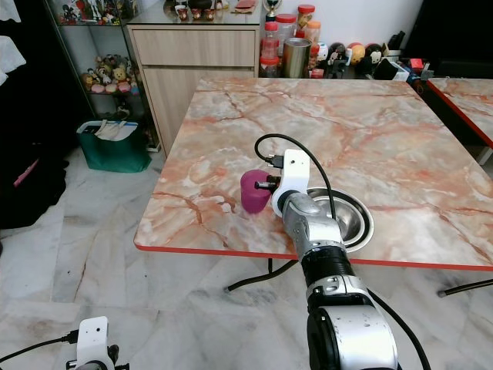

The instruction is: Setting the table

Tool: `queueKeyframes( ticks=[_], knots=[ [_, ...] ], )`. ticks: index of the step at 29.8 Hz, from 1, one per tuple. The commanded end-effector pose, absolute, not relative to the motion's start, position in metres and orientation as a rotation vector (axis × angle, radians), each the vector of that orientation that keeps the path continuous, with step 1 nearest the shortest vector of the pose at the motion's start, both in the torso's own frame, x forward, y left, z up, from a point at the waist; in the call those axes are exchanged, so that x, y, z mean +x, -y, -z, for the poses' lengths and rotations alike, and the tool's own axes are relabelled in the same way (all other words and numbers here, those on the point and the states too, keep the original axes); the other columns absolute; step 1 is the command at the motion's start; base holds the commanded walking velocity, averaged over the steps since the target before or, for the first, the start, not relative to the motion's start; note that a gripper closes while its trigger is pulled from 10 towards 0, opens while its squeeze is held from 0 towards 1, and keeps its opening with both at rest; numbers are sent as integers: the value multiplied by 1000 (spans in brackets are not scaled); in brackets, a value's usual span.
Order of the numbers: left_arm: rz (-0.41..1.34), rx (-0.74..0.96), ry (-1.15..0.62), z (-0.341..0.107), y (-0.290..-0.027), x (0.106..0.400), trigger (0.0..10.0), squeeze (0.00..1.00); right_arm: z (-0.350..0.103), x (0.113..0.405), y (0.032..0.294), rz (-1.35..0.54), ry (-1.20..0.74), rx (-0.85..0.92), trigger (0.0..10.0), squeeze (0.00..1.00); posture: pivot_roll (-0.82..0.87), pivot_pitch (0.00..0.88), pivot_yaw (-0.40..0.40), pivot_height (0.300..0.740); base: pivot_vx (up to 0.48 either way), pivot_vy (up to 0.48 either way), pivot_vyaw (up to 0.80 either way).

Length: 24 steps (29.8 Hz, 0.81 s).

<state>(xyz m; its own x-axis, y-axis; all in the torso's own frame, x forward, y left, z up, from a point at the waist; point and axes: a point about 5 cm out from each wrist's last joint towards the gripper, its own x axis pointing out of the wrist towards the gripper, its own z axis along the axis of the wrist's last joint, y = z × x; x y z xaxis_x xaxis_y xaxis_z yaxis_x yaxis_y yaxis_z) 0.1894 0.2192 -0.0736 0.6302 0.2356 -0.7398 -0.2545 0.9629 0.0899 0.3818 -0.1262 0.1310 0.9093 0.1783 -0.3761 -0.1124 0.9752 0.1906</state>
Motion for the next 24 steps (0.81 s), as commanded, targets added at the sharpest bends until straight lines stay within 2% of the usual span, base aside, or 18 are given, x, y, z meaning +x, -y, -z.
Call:
queueKeyframes(
  ticks=[1, 22, 24],
  knots=[
    [-275, -31, -879, 77, -218, 184, 10000, 0, -137, 385, 124, -149, -388, 158, 10000, 0, 40, 31, -8, 740, 0, 0, 0],
    [-260, -40, -890, 78, -217, 183, 10000, 0, -137, 387, 129, -86, -388, 182, 10000, 0, 39, 30, -4, 740, 0, 0, 0],
    [-260, -41, -892, 78, -217, 183, 10000, 0, -137, 387, 129, -85, -389, 182, 10000, 82, 39, 30, -4, 740, 0, 0, 0]
  ],
)
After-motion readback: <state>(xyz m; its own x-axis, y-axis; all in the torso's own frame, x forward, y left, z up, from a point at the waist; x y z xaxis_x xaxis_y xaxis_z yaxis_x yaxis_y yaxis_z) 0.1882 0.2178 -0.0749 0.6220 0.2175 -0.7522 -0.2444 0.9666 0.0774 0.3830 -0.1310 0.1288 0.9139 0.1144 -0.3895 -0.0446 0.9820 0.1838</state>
